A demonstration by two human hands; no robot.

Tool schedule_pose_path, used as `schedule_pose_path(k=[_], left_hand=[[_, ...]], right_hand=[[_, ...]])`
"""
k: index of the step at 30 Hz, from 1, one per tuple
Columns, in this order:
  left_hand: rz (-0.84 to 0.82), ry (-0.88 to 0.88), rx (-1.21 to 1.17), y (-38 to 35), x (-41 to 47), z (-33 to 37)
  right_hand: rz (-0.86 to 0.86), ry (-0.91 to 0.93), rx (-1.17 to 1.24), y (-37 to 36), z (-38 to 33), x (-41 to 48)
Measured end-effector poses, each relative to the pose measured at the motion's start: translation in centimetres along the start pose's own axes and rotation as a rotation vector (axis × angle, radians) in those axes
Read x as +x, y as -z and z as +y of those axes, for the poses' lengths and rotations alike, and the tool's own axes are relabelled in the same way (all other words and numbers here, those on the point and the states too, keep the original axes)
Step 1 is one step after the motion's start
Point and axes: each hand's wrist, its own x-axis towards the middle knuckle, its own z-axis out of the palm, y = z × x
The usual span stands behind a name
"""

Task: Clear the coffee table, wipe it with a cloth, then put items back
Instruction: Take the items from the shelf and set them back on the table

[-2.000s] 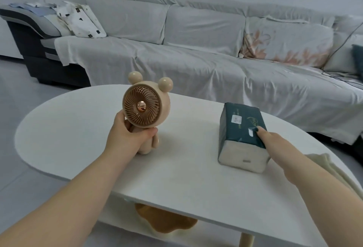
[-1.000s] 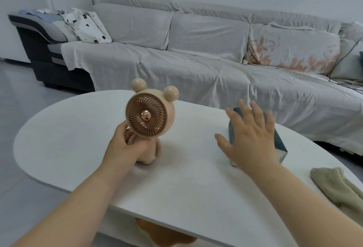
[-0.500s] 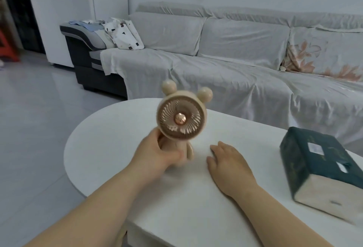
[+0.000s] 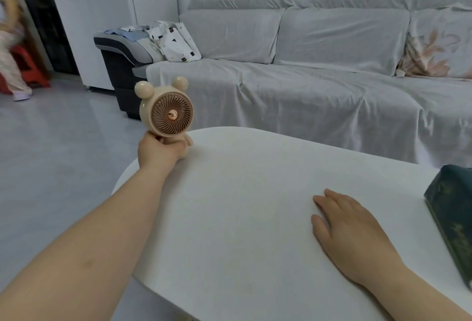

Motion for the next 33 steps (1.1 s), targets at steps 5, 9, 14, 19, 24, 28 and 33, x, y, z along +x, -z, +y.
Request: schedule_pose_path(k=[5,9,14,19,24,28,33], left_hand=[[-0.021,-0.031,0.066,0.0,0.1,-0.8],[-0.027,-0.035,0.083,0.1,-0.4,-0.9],[-0.014,-0.041,0.086,-0.1,-0.6,-0.8],[0.008,-0.064,0.147,-0.3,-0.4,-1.0],[-0.045,0.039,0.222,0.0,0.0,-1.1],[-0.098,0.053,0.285,2.1,-2.2,-0.8],[-0.139,-0.249,0.318,6.1,-10.1,-0.7]], right_hand=[[-0.005,-0.01,-0.001,0.1,0.0,-0.1],[-0.011,-0.013,0.017,0.1,0.0,-0.1],[0.005,-0.004,0.021,0.0,0.1,0.0],[0.006,0.006,0.018,-0.1,0.3,0.1],[0.034,0.009,0.028,0.0,0.2,0.3],[0.057,-0.021,0.083,0.2,0.0,0.0],[0.109,-0.019,0.105,0.6,-0.3,-0.5]])
